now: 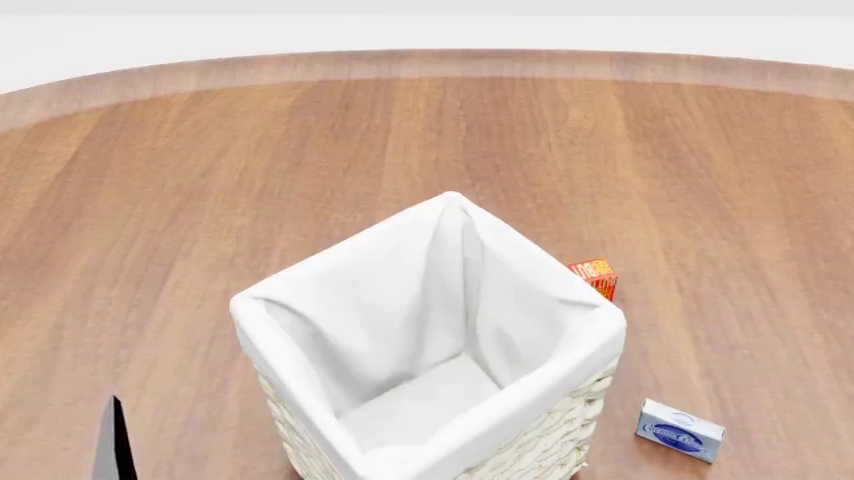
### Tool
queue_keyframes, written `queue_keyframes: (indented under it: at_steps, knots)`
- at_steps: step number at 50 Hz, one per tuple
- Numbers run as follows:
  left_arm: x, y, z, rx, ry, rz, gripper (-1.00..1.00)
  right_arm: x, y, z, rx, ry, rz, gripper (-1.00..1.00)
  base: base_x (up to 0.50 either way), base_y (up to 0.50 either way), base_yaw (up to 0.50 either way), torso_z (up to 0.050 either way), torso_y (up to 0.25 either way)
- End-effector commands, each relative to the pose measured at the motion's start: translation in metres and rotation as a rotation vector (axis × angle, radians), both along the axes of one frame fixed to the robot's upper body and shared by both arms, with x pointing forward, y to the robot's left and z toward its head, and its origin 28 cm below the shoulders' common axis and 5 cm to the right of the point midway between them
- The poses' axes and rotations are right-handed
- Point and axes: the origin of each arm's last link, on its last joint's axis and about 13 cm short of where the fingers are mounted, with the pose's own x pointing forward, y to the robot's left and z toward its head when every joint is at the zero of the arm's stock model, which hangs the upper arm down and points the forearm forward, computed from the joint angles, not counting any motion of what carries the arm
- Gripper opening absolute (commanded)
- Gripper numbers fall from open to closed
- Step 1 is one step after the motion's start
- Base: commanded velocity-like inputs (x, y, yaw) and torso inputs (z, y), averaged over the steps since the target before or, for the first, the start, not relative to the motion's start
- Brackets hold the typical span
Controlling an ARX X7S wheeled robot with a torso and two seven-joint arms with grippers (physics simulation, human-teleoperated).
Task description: Pick up the alphabet soup and put it in the basket.
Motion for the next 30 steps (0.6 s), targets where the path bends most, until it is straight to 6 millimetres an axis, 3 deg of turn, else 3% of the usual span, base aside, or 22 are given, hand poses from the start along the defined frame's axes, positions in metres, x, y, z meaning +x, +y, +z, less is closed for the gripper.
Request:
queue_keyframes:
  at_steps: [1,12,22,30]
  knots:
    - [0.005,0.001,0.003,0.012,-0.022,-0.024,1.00,0.004,-0.001,0.046,-0.052,-0.144,0.054,-1.00,0.00,0.00,0.00,0.000,0.000]
    - [0.004,0.001,0.004,0.011,-0.024,-0.025,1.00,0.008,-0.003,0.096,-0.094,-0.255,0.059,-1.00,0.00,0.00,0.00,0.000,0.000]
    - [0.004,0.001,0.006,0.008,-0.024,-0.025,1.00,0.023,-0.003,0.160,-0.173,-0.403,0.101,-1.00,0.00,0.00,0.00,0.000,0.000]
    - [0.003,0.001,0.006,0.011,-0.022,-0.024,1.00,0.034,0.001,0.183,-0.200,-0.439,0.123,-1.00,0.00,0.00,0.00,0.000,0.000]
